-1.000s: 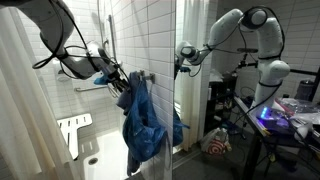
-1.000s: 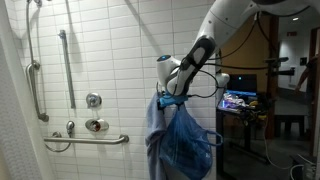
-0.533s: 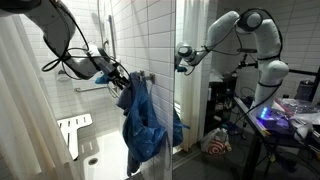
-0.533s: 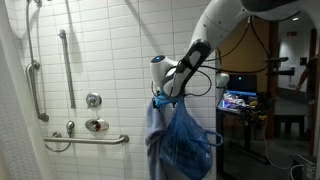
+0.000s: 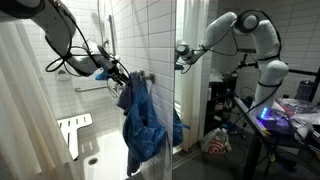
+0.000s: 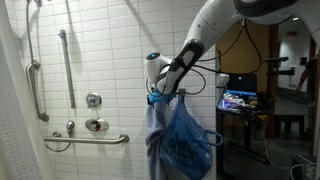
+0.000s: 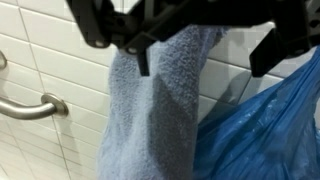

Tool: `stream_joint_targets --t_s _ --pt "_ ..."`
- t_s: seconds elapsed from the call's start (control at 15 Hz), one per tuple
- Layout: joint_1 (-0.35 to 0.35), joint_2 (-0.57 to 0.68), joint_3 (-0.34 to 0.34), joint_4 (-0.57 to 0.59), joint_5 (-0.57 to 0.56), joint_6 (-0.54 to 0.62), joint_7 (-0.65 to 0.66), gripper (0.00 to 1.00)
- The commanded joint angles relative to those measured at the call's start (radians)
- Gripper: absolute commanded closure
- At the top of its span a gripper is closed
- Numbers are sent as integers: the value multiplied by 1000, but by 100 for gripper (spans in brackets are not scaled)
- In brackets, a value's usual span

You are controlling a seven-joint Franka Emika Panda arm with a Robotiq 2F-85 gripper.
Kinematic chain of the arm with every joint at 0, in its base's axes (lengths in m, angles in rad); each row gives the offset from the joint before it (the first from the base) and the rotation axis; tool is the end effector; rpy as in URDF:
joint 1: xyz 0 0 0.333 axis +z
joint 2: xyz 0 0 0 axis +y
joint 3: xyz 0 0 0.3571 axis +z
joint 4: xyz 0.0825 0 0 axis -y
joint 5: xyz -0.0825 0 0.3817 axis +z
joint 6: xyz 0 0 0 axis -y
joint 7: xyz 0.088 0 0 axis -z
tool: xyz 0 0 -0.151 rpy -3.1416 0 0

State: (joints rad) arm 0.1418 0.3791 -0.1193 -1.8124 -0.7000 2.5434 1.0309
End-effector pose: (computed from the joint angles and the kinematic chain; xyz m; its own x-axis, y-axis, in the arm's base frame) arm 0.7034 0.0155 0.3723 0.7552 -0.3348 0.5636 -0.4896 -0.8597 0.1454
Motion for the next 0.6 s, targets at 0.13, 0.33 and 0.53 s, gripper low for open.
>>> stream_joint_targets --t_s 0.13,0.33,0.53 --pt "-5 49 2 91 112 -35 -46 0" --pt "-5 63 0 111 182 -50 -86 0" --pt "1 94 -6 148 233 -64 -115 0"
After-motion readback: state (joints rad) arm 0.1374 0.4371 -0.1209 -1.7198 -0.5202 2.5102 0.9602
